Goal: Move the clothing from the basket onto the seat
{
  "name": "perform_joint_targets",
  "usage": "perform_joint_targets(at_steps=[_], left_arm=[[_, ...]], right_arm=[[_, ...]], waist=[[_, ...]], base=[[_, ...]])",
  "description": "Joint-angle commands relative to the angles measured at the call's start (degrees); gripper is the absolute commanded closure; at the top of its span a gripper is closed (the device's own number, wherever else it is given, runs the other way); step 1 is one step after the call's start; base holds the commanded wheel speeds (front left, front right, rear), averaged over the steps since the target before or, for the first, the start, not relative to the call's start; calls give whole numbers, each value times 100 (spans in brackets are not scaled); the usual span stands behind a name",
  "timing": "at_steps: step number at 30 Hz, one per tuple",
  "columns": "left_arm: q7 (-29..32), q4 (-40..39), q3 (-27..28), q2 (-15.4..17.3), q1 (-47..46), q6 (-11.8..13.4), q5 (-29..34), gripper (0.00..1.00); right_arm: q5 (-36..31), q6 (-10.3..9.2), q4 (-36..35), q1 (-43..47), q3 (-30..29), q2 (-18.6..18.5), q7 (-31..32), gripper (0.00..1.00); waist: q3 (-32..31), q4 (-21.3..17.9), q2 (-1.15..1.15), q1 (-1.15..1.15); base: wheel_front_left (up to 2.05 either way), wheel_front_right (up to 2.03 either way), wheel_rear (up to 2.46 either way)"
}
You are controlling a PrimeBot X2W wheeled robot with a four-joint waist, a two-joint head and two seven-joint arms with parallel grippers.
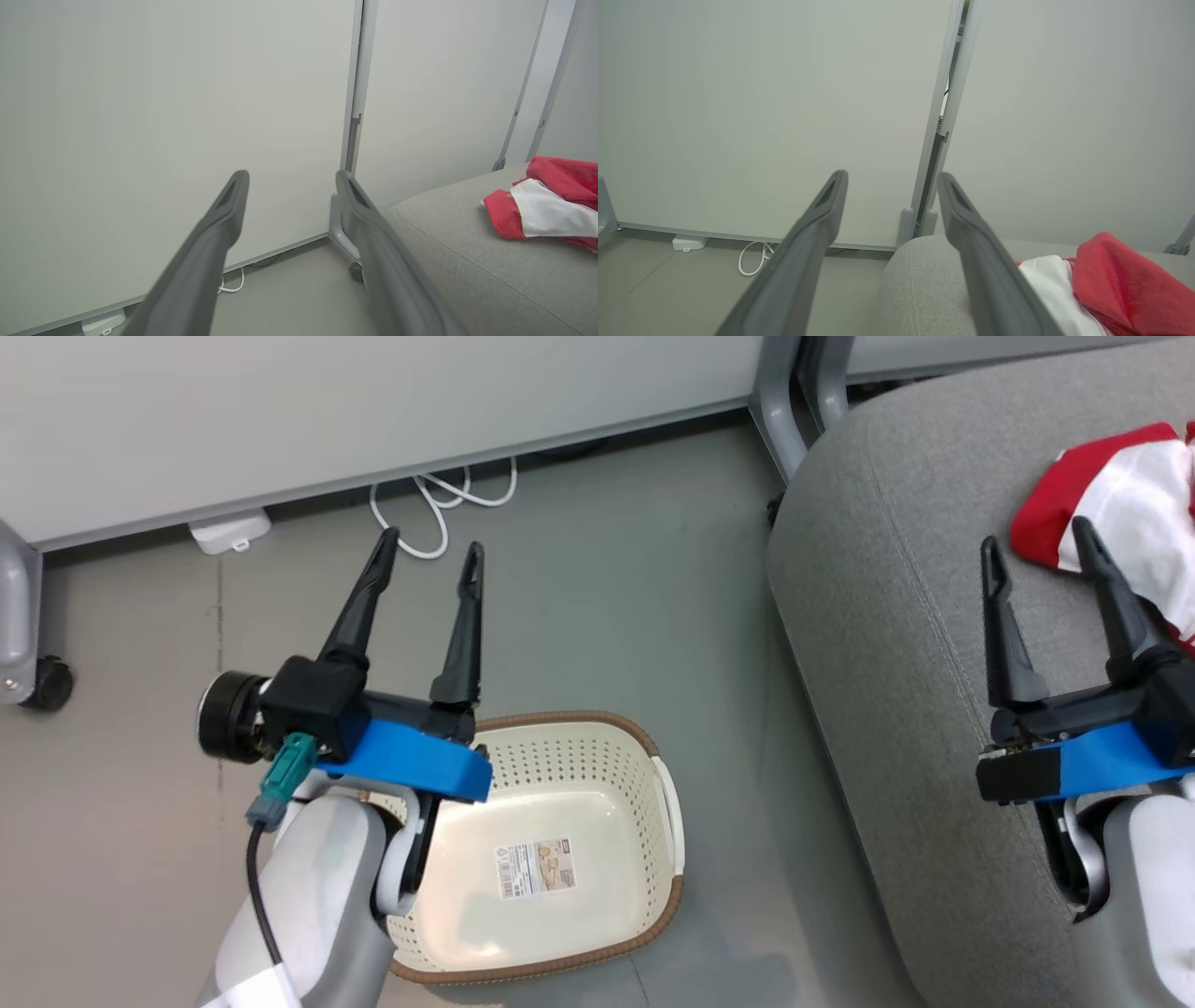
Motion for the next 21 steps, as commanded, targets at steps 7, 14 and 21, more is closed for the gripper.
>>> perform_joint_targets(at_steps=[7,14,21], left_arm=[[-24,-217,860,-123,927,-212,312,0],[-24,-212,1420,-251,1719,-427,516,0],[-25,-140,1713,-366,2189,-578,618,0]], right_arm=[[124,1,70,511,111,244,-19,0],[212,1,246,1121,-43,415,-19,0],[233,1,331,1591,-101,503,-19,0]], waist=[[-634,343,0,1],[-1033,438,0,1],[-1330,498,0,1]], base=[[0,0,0],[0,0,0],[0,0,0]])
